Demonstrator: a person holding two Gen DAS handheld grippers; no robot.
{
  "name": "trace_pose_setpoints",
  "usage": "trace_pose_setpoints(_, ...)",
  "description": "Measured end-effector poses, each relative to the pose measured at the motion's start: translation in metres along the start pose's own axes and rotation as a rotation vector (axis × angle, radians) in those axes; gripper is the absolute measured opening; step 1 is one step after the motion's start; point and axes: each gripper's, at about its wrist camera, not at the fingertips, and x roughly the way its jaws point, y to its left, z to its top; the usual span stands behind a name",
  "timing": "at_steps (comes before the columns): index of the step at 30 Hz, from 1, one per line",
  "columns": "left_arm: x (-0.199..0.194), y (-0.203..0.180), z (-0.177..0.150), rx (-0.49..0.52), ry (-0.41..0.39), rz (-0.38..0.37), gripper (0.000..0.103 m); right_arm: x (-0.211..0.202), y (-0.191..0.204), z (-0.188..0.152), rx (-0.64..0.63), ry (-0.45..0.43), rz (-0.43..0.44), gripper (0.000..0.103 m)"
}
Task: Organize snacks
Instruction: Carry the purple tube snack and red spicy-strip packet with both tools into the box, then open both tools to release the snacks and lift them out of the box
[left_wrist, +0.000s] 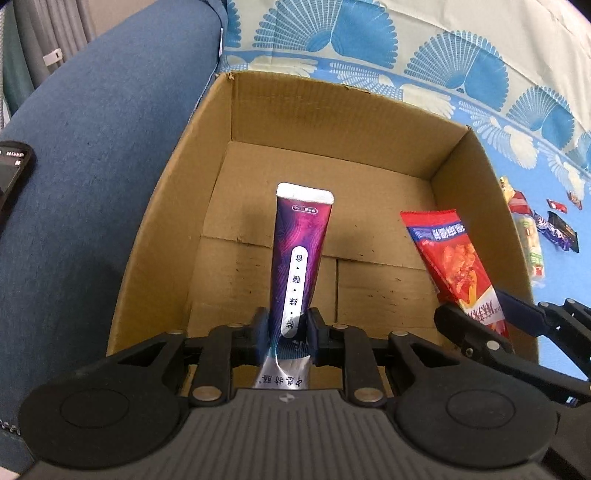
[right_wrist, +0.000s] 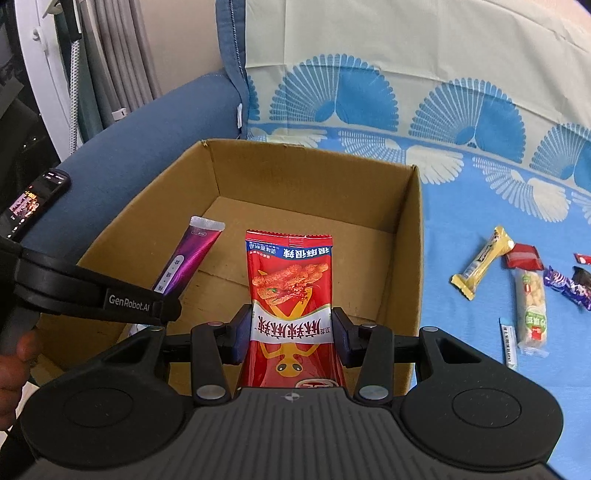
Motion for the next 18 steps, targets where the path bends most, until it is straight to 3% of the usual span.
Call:
trace_pose_setpoints(1, -0.002, 0.000, 0.001, -0.001, -0.010, 0.013, 0.053, 0.001, -0.001, 0.002, 0.014, 0.010, 0.010, 0.050)
trace_pose_setpoints(2, -0.005, 0.001, 0.002, -0.004, -0.025, 0.023, 0.084, 0.000, -0.003, 0.004, 0.034, 0.013, 0.008, 0.055)
trace_pose_setpoints(4, -0.017, 0.005, -0.001, -0.032, -0.094, 0.074, 0.102, -0.006, -0.006, 0.007, 0.064, 0.008, -0.016, 0.067)
trace_pose_setpoints(6, -0.030, 0.010, -0.006, -0.032, -0.126, 0.064, 0.103, -0.018, -0.008, 0.008, 0.069, 0.005, -0.027, 0.085)
trace_pose_setpoints(13, -0.074, 0.016, -0.062, -0.023, -0.099, 0.097, 0.103, -0.085, 0.012, -0.025, 0.033, 0.007, -0.021, 0.093)
trace_pose_setpoints(18, -0.124, 0.009, -0.120, -0.049, -0.152, 0.153, 0.103, -0.145, 0.039, -0.058, -0.029, -0.068, -0.037, 0.097)
